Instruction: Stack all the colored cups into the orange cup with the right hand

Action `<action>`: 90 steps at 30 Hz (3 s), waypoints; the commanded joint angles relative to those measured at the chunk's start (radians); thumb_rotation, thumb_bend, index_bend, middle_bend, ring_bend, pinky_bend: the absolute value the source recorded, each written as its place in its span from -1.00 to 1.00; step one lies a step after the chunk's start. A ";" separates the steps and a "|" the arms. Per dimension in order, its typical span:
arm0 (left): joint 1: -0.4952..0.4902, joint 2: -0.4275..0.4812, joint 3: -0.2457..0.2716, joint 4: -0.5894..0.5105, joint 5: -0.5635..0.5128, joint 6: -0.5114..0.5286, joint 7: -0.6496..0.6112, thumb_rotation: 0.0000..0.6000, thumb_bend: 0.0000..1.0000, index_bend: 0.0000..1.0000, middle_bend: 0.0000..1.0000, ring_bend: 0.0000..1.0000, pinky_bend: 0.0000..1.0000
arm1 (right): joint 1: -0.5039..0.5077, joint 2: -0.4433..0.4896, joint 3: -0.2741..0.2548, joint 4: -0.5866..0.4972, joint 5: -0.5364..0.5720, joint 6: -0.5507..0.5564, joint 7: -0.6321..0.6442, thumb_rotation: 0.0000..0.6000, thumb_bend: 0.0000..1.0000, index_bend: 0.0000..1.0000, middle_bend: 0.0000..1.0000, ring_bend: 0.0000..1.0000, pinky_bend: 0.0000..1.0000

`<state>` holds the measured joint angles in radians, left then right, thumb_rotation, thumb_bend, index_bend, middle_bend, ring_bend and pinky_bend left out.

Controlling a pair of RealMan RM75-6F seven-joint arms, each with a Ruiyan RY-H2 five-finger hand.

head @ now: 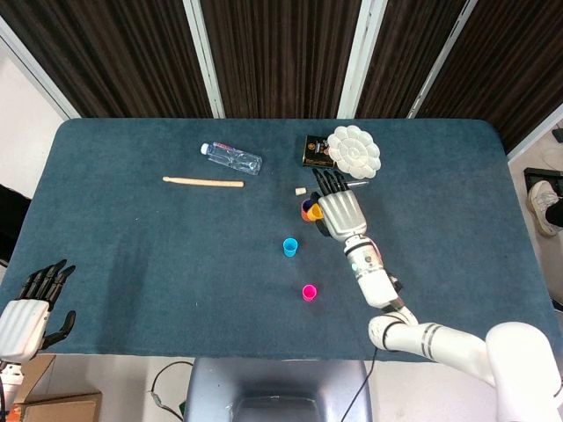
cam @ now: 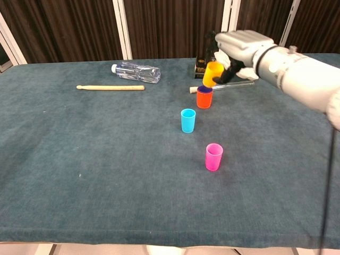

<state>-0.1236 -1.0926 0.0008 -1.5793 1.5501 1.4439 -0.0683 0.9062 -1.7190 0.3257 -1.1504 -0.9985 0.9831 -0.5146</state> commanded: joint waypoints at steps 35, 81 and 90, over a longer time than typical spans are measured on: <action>-0.004 0.007 -0.008 0.001 -0.022 -0.016 -0.015 1.00 -0.08 -1.00 -1.00 -1.00 -0.79 | 0.055 -0.094 0.013 0.136 0.009 -0.056 0.020 1.00 -0.08 -0.89 -1.00 -1.00 -1.00; 0.001 0.015 0.006 0.001 0.013 0.001 -0.034 1.00 -0.08 -1.00 -1.00 -1.00 -0.77 | 0.051 -0.119 -0.094 -0.003 0.118 -0.086 -0.127 1.00 -0.01 0.20 -0.93 -1.00 -1.00; 0.003 0.015 0.006 0.001 0.011 0.004 -0.033 1.00 -0.08 -1.00 -1.00 -1.00 -0.77 | 0.063 -0.120 -0.011 0.026 0.066 0.025 -0.074 1.00 0.00 0.23 -0.91 -1.00 -1.00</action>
<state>-0.1206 -1.0779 0.0065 -1.5785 1.5611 1.4476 -0.1013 0.9624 -1.8329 0.2855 -1.1488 -0.9109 0.9742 -0.6128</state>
